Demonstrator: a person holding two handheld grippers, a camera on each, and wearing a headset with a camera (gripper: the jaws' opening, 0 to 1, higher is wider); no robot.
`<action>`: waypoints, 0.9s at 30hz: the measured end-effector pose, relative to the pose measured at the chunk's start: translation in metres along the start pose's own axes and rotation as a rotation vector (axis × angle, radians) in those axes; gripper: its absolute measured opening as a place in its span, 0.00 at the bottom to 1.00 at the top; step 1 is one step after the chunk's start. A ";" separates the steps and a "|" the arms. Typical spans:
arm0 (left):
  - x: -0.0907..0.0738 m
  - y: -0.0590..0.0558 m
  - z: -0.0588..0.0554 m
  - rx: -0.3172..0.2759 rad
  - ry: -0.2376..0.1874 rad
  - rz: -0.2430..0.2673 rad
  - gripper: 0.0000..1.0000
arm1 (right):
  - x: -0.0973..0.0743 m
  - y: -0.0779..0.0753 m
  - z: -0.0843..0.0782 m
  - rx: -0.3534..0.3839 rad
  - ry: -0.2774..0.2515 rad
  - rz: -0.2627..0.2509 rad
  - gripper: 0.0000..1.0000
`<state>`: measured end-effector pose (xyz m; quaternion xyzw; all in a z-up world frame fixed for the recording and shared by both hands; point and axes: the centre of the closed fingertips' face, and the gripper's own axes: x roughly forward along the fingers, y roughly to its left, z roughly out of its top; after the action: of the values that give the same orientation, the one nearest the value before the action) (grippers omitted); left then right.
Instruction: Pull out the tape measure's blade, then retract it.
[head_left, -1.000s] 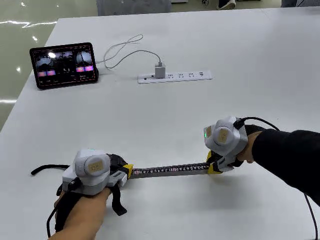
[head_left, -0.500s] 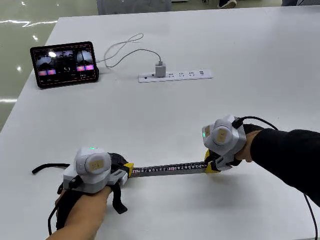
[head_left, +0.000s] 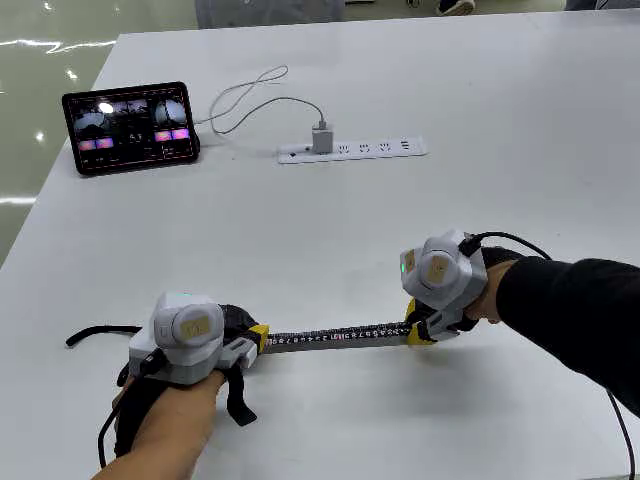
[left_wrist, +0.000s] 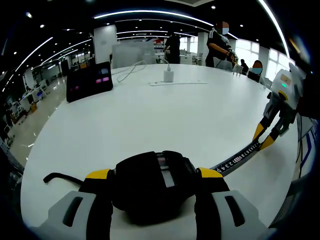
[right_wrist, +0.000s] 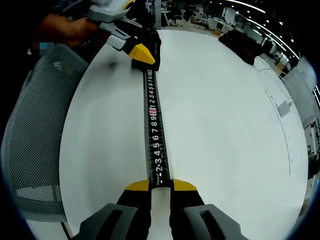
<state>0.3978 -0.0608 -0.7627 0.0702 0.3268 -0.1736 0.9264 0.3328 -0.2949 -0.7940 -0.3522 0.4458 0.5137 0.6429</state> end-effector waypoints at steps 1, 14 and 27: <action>0.000 0.000 0.000 0.000 -0.001 0.000 0.62 | 0.000 0.000 0.001 0.000 0.000 0.001 0.09; 0.000 0.000 0.000 0.000 0.001 0.000 0.62 | 0.002 0.001 0.006 0.000 0.001 0.003 0.09; 0.000 0.000 0.000 0.001 0.002 0.000 0.62 | 0.005 0.000 0.010 0.001 0.005 0.006 0.09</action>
<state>0.3980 -0.0607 -0.7633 0.0706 0.3278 -0.1738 0.9259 0.3348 -0.2840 -0.7950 -0.3516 0.4486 0.5145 0.6406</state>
